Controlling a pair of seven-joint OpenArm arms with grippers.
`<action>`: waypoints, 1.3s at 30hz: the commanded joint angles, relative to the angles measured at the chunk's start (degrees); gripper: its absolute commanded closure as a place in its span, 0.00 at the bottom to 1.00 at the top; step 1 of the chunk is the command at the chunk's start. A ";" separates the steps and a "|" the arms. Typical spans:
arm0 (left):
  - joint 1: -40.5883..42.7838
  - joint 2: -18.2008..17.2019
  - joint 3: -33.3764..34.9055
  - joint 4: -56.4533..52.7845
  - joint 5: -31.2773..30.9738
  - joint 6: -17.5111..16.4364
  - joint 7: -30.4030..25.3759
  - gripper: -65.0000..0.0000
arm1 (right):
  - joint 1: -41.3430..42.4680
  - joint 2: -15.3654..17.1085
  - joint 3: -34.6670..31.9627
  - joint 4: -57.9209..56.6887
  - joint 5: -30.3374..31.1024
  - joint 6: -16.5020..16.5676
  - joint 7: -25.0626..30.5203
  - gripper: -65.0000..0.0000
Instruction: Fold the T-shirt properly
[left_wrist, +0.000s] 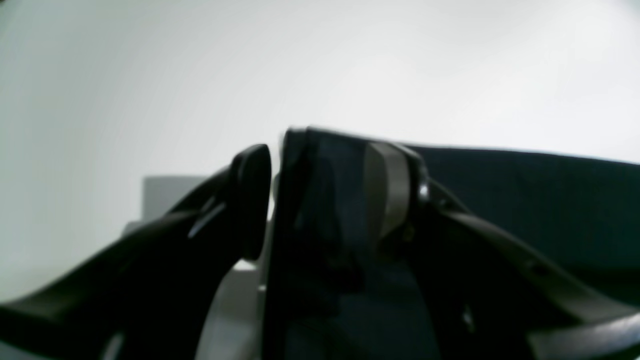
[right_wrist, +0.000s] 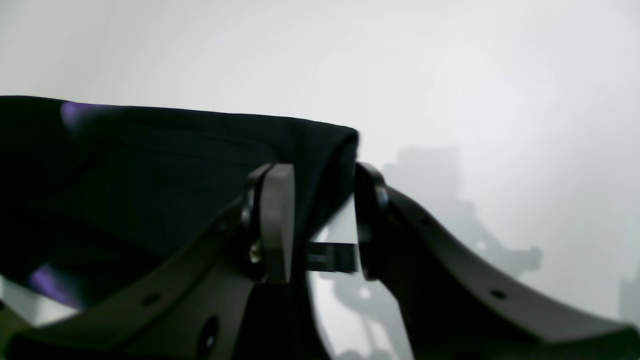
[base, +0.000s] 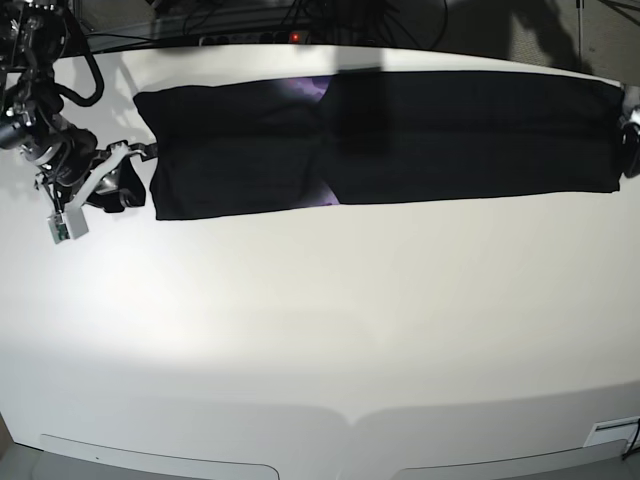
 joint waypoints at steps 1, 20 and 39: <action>-1.07 -1.25 -0.63 0.09 -0.15 -0.02 -0.70 0.55 | 0.59 0.94 0.28 0.98 1.31 0.22 0.68 0.68; -6.14 -1.09 -0.55 -16.09 6.67 -2.92 -0.76 0.55 | 1.70 0.94 0.31 0.98 1.14 0.22 -1.81 0.68; -5.97 -6.03 -0.57 -16.74 -10.60 -2.92 11.19 0.55 | 2.34 0.92 0.31 0.98 1.18 0.22 -1.99 0.68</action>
